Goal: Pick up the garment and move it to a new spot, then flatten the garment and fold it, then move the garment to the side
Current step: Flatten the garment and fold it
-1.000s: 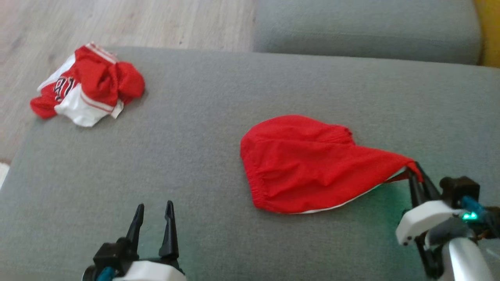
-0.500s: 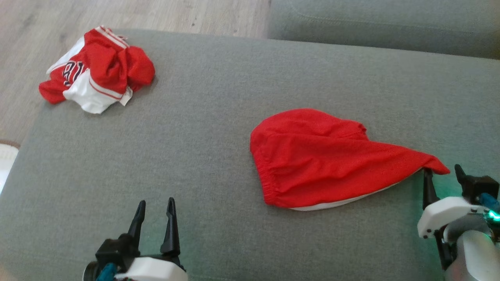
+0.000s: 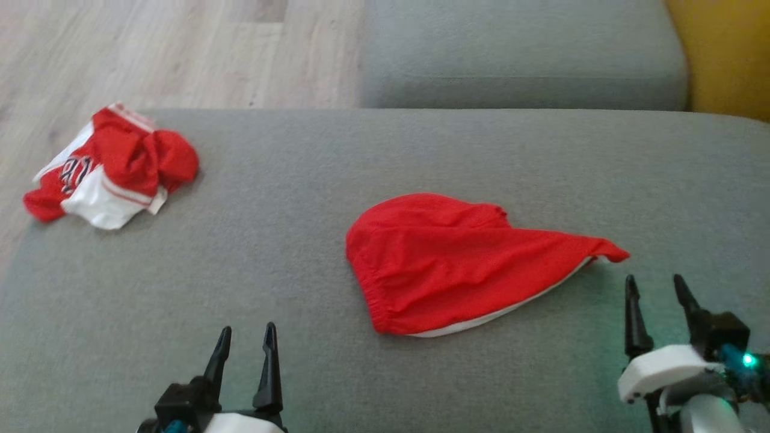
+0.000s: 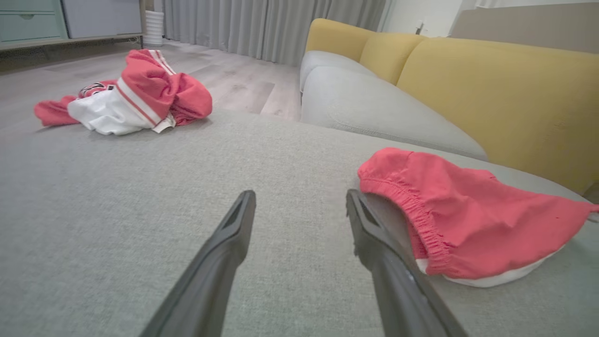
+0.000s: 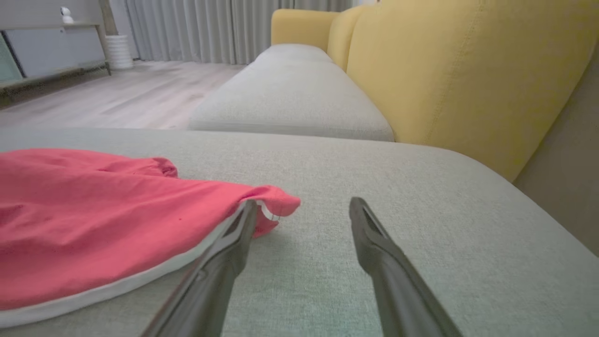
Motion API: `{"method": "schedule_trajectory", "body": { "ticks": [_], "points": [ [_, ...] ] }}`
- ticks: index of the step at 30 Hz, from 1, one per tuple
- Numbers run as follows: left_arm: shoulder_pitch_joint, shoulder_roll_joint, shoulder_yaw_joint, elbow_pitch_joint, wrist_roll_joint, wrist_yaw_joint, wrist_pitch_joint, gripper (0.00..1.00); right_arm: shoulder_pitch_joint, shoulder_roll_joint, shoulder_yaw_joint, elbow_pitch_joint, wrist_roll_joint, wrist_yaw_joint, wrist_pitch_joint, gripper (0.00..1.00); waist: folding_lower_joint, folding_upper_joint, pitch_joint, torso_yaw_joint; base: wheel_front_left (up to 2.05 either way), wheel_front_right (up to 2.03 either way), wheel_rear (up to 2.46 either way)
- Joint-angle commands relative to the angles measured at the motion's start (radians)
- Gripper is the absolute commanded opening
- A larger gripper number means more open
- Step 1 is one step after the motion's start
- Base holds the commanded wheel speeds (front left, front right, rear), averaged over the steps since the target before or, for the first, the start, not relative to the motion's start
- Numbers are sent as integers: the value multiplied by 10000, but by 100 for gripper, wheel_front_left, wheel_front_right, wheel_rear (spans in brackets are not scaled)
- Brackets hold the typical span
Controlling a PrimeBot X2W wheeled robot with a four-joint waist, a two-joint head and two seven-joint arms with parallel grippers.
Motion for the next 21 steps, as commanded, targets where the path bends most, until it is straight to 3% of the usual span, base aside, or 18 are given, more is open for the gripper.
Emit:
{"method": "schedule_trajectory", "body": {
  "ticks": [1,7,21],
  "points": [
    [-244,64,240,-315,-41,-5,-68,100,-137,-50,519,-501,313,75,-131,100,1,-1,-133,-203,0,0,0],
    [-292,-62,-2,-190,-53,-143,-38,100,508,-46,1303,-1340,1392,75,-51,100,1,-1,-139,-537,0,0,0],
    [-1452,-650,-1078,1210,81,-1038,414,100,541,-44,1783,-2883,1626,75,394,100,1,-1,588,-1250,0,0,0]
  ]
}}
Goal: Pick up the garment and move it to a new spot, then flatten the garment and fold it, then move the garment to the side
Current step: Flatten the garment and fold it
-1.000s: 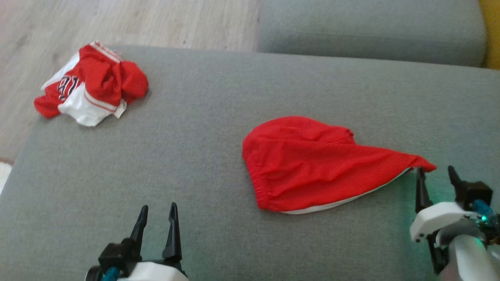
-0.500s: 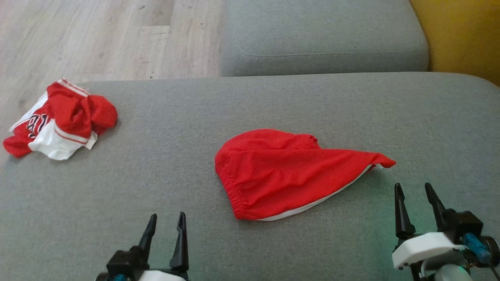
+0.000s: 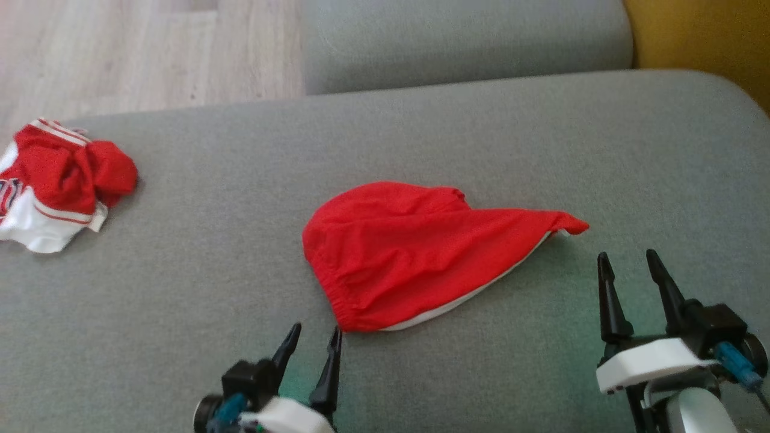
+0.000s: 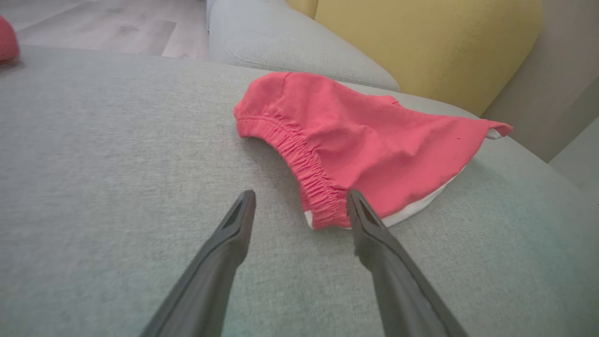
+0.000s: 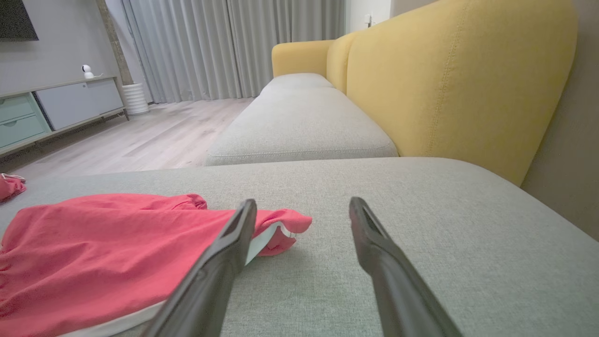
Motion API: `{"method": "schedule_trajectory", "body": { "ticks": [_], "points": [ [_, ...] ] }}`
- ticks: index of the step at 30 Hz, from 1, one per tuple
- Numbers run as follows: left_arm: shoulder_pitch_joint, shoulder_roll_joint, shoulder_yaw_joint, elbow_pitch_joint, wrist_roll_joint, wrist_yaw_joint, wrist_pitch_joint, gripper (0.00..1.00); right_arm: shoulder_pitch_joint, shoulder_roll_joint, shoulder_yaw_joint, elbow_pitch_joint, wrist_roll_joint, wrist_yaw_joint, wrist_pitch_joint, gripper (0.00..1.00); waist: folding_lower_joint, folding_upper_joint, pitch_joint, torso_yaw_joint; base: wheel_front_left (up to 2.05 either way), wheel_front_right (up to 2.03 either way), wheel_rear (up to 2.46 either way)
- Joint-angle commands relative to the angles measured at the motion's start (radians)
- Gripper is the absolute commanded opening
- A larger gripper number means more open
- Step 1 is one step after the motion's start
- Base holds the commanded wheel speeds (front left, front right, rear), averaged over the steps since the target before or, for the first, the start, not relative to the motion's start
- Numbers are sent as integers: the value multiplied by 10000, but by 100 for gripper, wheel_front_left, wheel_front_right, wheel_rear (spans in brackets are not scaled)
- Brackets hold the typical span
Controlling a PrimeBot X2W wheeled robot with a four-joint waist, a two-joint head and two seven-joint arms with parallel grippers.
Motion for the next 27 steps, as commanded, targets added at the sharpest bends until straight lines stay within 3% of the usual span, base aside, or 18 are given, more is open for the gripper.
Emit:
{"method": "schedule_trajectory", "body": {
  "ticks": [1,13,14,15,16,17,18,27],
  "points": [
    [-725,-80,209,-46,61,-73,-47,100,-405,-59,292,-463,6,73,5,100,0,0,259,-170,0,0,0],
    [-2324,-497,-132,2072,-44,-771,-321,100,-691,-59,275,-1149,-63,73,226,100,0,0,1142,-848,0,0,0],
    [-2382,-520,-158,2094,-34,-797,-369,91,-693,-59,239,-1134,-68,73,213,100,0,0,1142,-855,0,0,0],
    [-2442,-539,-170,2077,13,-791,-425,59,-694,-59,210,-1119,-75,73,199,100,0,0,1136,-859,0,0,0],
    [-2490,-555,-156,2020,76,-750,-480,38,-695,-59,174,-1107,-82,73,182,100,0,0,1120,-861,0,0,0],
    [-2512,-568,-129,1920,134,-721,-522,9,-696,-59,141,-1096,-81,73,164,100,0,0,1098,-858,0,0,0],
    [-2509,-580,-72,1764,180,-693,-552,0,-691,-59,108,-1084,-81,73,151,100,0,0,1068,-842,0,0,0],
    [-1216,-326,1001,-1698,1229,-547,-589,0,-479,-59,-107,-904,30,73,59,100,0,0,745,-432,0,0,0]
  ]
}}
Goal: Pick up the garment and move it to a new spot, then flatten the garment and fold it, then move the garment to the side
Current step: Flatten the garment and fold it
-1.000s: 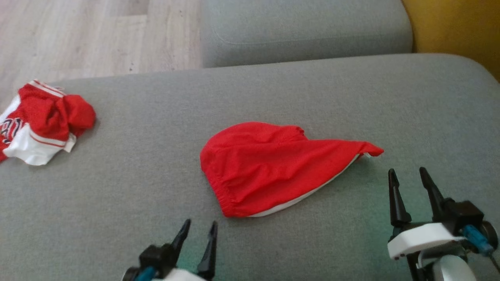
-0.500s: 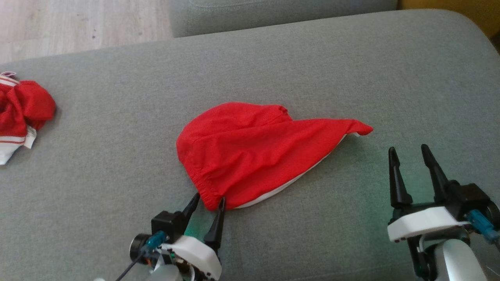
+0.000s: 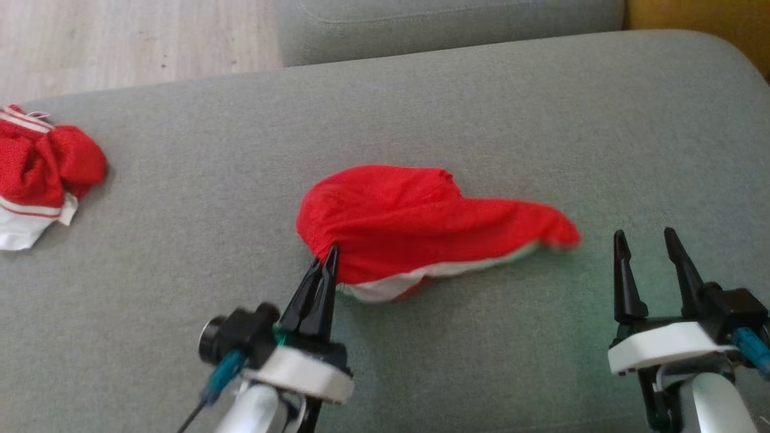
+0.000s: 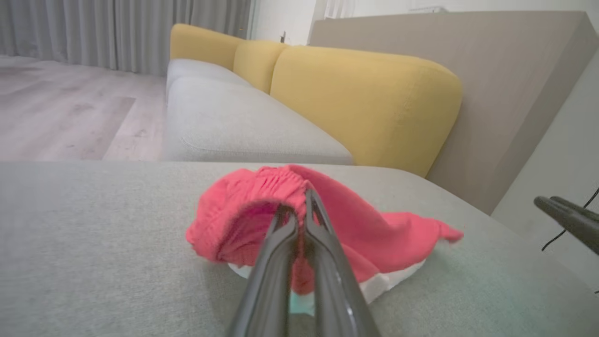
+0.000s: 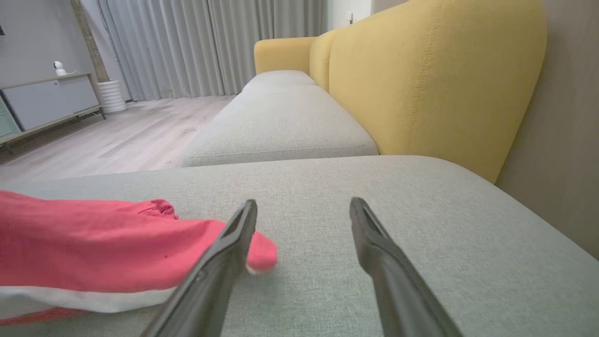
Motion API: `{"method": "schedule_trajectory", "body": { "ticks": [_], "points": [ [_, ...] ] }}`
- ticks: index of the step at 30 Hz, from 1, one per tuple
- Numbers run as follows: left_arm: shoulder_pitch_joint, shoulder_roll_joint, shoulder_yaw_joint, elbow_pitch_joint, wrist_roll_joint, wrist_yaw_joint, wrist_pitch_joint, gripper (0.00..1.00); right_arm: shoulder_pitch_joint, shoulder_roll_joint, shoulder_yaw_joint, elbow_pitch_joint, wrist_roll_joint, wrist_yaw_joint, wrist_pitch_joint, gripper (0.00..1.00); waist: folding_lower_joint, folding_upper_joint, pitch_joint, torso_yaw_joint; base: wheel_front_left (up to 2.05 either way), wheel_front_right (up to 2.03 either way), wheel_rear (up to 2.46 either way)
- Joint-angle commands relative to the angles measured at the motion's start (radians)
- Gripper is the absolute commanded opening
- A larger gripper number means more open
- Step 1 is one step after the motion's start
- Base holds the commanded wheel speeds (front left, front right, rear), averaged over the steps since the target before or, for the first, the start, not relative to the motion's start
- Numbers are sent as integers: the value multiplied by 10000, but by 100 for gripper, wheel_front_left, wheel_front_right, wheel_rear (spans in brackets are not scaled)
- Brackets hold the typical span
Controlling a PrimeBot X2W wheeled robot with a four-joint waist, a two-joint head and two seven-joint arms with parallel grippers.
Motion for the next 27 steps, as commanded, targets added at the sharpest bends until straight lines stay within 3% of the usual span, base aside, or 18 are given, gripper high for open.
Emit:
{"method": "schedule_trajectory", "body": {
  "ticks": [1,5,12,18,27],
  "points": [
    [497,222,560,-1035,257,65,-119,0,-149,-59,197,-231,74,73,-118,100,0,0,-132,155,0,0,0],
    [1461,450,771,-2178,295,111,-120,0,-92,-59,195,-132,137,73,-154,100,0,0,-277,268,0,0,0],
    [1718,726,934,-2471,36,175,298,0,-143,-59,219,5,195,73,-230,100,0,0,-283,243,0,0,0],
    [255,820,1271,-1087,-105,31,550,0,-406,-59,254,24,159,73,-276,100,0,0,161,-73,0,0,0],
    [-2204,972,1712,2071,-377,-291,670,0,-880,-58,244,-81,102,73,-313,100,0,0,1103,-639,0,0,0]
  ]
}}
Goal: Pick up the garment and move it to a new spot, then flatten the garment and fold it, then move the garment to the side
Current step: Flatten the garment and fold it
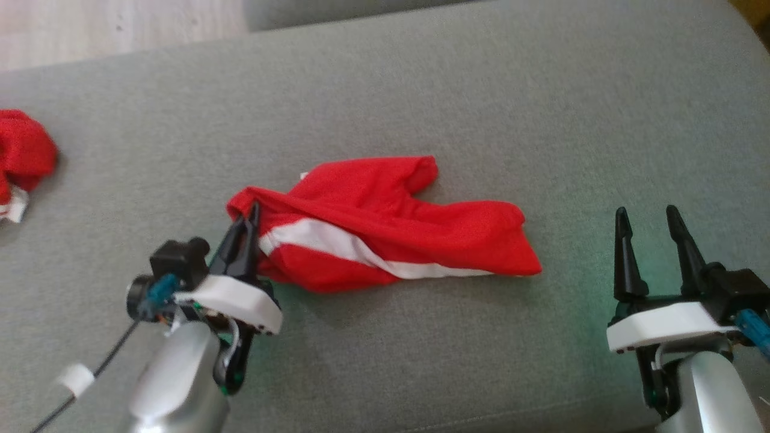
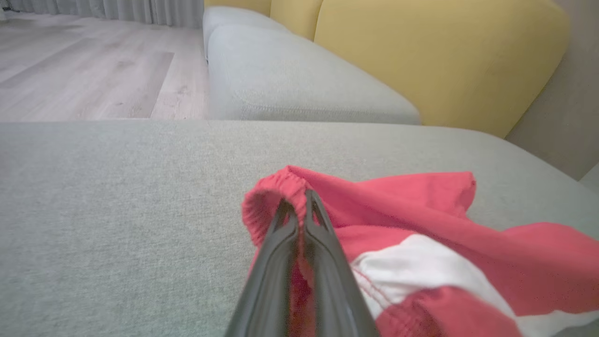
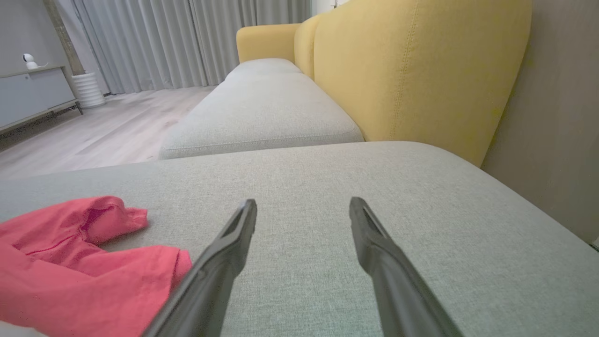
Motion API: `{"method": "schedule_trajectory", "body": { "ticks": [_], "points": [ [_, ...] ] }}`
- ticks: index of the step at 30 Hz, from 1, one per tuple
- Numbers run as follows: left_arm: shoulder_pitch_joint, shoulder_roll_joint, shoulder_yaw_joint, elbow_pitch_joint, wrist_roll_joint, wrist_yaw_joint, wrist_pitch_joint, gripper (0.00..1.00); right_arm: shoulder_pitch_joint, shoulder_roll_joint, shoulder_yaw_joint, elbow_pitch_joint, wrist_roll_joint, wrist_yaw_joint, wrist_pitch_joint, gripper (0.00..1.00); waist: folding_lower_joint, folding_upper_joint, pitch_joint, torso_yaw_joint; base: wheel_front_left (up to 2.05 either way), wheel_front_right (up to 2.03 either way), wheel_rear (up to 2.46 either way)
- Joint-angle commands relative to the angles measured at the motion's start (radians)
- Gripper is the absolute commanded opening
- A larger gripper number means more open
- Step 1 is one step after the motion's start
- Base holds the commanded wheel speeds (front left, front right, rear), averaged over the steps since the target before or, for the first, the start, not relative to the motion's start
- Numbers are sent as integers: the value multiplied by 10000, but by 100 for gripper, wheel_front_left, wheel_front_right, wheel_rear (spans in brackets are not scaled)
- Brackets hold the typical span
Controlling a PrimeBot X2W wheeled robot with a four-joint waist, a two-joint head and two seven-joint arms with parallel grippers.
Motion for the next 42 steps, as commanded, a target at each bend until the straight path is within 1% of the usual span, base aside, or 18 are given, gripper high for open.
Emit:
{"method": "schedule_trajectory", "body": {
  "ticks": [1,4,7,8,9,10,11,18,22,23,28,32,37,39,42],
  "points": [
    [-565,274,392,37,2,-52,-62,0,-335,-58,236,-344,-52,73,-133,100,-1,0,274,-199,0,0,0],
    [-1023,361,359,814,19,-172,-170,0,-442,-58,218,-324,-49,73,-174,100,-1,0,476,-276,0,0,0],
    [-1218,339,343,1250,-66,-288,-349,0,-485,-58,159,-279,-50,73,-225,100,-1,0,525,-233,0,0,0],
    [-1238,325,340,1323,-92,-315,-414,27,-482,-58,131,-256,-50,73,-238,100,-1,0,516,-193,0,0,0],
    [-1241,294,347,1346,-120,-336,-488,43,-473,-58,115,-221,-45,73,-251,100,-1,0,490,-131,0,0,0],
    [-1218,256,360,1336,-162,-358,-556,93,-465,-58,112,-184,-42,73,-263,100,-1,0,455,-77,0,0,0],
    [-1172,203,376,1304,-216,-379,-612,100,-447,-58,117,-145,-41,73,-275,100,-1,0,401,-8,0,0,0],
    [-426,15,387,539,-271,-446,-808,100,-204,-58,306,75,-150,73,-293,100,-1,0,-163,451,0,0,0],
    [390,-24,457,-133,-244,-346,-833,100,76,-58,570,128,-202,73,-165,100,-1,0,-599,609,0,0,0],
    [390,-24,457,-133,-244,-346,-833,100,76,-58,570,128,-202,73,-165,100,-1,0,-599,609,0,0,0],
    [1591,-87,615,-1145,-200,-50,-841,100,562,-58,1228,208,-90,73,241,100,-1,0,-1026,822,0,0,0],
    [2438,-163,694,-1926,-225,156,-843,100,716,-58,1751,539,111,73,804,100,-1,0,-1153,1042,0,0,0],
    [3072,-209,735,-2584,-272,388,-843,100,422,-58,2124,1231,249,73,1457,100,-1,0,-1119,1380,0,0,0],
    [3252,-221,674,-2838,-253,471,-824,100,205,-58,2231,1749,396,73,1845,100,-1,0,-1069,1585,0,0,0],
    [3317,-208,646,-3008,-238,554,-789,100,-21,-58,2312,2027,468,73,1925,100,-1,0,-1012,1736,0,0,0]
  ]
}}
